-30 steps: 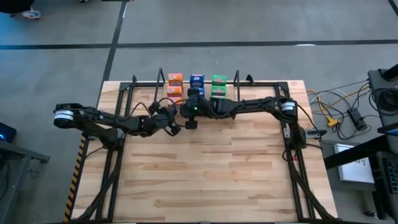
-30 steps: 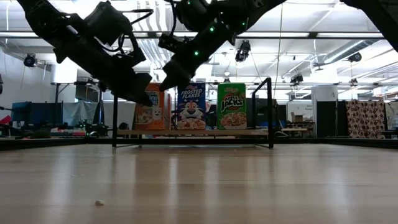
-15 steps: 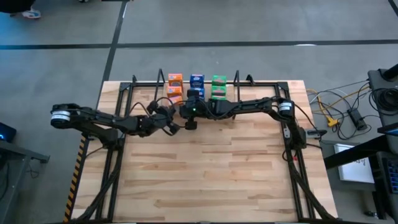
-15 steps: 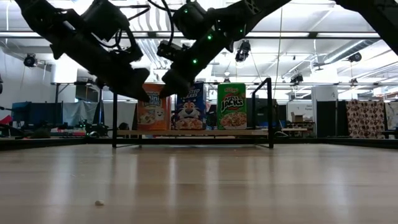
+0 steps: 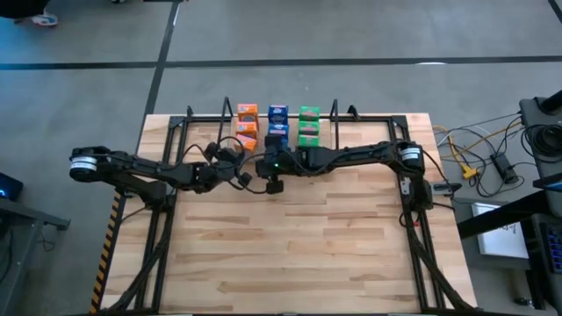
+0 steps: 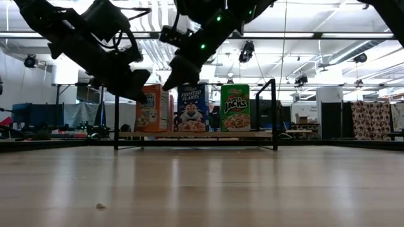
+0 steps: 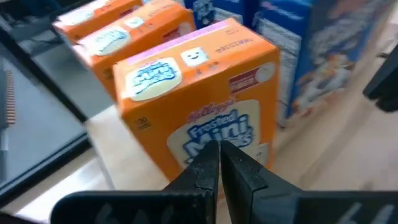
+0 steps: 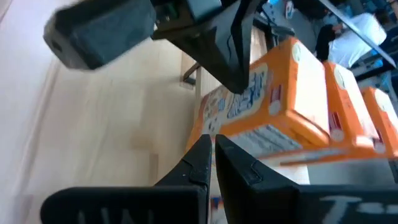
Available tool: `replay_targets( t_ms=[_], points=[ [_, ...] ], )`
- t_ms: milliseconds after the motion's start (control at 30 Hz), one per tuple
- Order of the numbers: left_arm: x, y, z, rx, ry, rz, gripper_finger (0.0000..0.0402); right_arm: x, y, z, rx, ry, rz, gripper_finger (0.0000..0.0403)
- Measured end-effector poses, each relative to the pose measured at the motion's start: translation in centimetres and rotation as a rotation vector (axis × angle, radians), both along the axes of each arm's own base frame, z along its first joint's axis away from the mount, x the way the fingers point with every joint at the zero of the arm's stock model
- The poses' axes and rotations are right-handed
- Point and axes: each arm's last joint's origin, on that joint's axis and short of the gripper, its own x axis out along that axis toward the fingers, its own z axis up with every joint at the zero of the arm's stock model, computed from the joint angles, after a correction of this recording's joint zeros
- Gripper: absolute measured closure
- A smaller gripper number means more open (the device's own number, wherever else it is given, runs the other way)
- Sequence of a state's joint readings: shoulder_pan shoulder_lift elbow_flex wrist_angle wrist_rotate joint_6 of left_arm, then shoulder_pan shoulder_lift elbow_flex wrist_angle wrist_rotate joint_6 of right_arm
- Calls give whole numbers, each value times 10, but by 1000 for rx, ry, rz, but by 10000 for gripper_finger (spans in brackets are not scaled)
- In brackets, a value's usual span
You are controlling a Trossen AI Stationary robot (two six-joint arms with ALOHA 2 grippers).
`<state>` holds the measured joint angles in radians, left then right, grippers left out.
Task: Stack cereal on shelf
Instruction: Put the orange cereal box on the shelf
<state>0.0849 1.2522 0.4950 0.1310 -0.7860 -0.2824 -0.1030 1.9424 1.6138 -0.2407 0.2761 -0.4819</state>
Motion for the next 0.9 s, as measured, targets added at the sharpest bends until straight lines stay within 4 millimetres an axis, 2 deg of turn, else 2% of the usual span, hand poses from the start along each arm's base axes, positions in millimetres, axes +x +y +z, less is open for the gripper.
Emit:
replay_targets(
  t_ms=[133, 333, 467, 667, 900],
  points=[
    [2, -2, -1, -61, -23, -58, 401, -14, 4, 14, 26, 46, -26, 390],
    [7, -8, 0, -175, -70, -235, 401, -42, 7, 40, 82, 114, -72, 390],
    [12, -10, 6, -160, -120, -301, 401, -64, 11, 56, 115, 129, -97, 390],
    [12, -6, 9, -51, -109, -172, 401, -91, 22, 69, 146, 92, -98, 390],
    [14, -3, 15, -11, -118, -130, 401, -113, 28, 70, 182, 47, -123, 390]
  ],
)
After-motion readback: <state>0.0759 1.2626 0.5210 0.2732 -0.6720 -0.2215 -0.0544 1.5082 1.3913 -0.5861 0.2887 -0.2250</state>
